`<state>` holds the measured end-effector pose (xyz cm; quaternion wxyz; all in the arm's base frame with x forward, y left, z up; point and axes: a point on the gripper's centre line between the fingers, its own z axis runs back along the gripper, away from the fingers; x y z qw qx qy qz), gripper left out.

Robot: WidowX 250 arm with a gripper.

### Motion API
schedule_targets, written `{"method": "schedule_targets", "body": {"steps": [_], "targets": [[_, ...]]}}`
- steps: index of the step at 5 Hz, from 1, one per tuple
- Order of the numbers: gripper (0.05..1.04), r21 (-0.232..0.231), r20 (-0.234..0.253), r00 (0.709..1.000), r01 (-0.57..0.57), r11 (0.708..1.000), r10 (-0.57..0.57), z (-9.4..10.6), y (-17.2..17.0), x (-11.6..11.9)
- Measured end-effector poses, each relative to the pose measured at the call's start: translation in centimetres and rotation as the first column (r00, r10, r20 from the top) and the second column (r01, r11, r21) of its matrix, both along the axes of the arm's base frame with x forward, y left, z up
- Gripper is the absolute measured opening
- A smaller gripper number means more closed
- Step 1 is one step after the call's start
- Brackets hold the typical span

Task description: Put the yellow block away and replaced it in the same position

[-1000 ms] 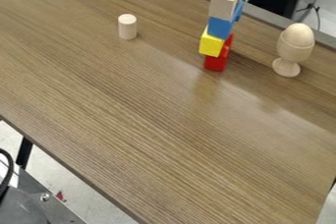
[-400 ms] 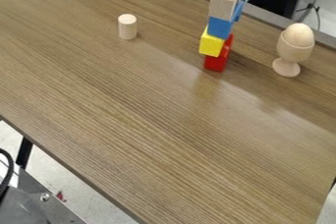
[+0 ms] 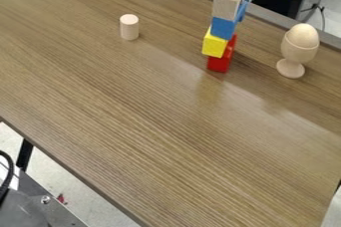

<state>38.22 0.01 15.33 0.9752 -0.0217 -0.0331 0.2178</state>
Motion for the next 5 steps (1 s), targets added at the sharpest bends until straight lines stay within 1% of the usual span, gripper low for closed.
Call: {"method": "schedule_targets", "body": {"steps": [2, 3, 4, 5], "targets": [[0.596, 0.000, -0.006, 1.000, -0.002, 1.000, 0.002, -0.48, 0.00, -0.18], [0.645, 0.002, -0.008, 1.000, -0.015, 1.000, 0.015, -0.49, 0.05, -0.21], [0.950, 0.002, -0.008, 1.000, -0.018, 1.000, 0.018, -0.49, 0.05, -0.21], [1.003, 0.002, -0.014, 1.000, -0.021, 1.000, 0.021, -0.55, 0.05, -0.27]]}}
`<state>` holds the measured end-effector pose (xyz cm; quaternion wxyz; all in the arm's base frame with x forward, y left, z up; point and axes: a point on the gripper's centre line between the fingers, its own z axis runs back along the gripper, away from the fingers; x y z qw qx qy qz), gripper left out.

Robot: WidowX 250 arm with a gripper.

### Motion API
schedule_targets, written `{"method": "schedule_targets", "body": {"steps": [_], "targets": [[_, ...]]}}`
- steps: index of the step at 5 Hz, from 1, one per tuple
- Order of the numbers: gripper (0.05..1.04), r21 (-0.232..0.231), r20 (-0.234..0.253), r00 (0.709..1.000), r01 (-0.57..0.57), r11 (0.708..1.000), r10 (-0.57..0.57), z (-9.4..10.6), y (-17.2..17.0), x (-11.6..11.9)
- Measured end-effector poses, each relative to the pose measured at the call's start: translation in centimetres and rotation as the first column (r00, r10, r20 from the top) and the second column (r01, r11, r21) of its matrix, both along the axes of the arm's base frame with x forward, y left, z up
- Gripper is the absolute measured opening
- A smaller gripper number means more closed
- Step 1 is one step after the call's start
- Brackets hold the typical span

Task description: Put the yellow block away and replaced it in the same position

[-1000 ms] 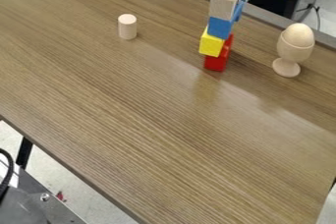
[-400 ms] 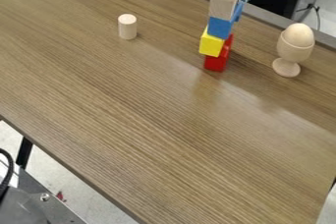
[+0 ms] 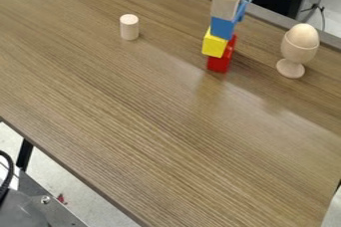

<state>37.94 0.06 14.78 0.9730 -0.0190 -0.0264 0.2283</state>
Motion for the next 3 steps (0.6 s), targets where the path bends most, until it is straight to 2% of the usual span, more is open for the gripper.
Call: {"method": "schedule_targets", "body": {"steps": [1, 3], "targets": [[0.999, 0.000, 0.005, 1.000, -0.001, 1.000, 0.001, 0.4, 0.0, 0.1], [0.999, 0.035, 0.084, 0.996, -0.030, 0.999, 0.027, 4.0, 0.6, 1.5]]}}
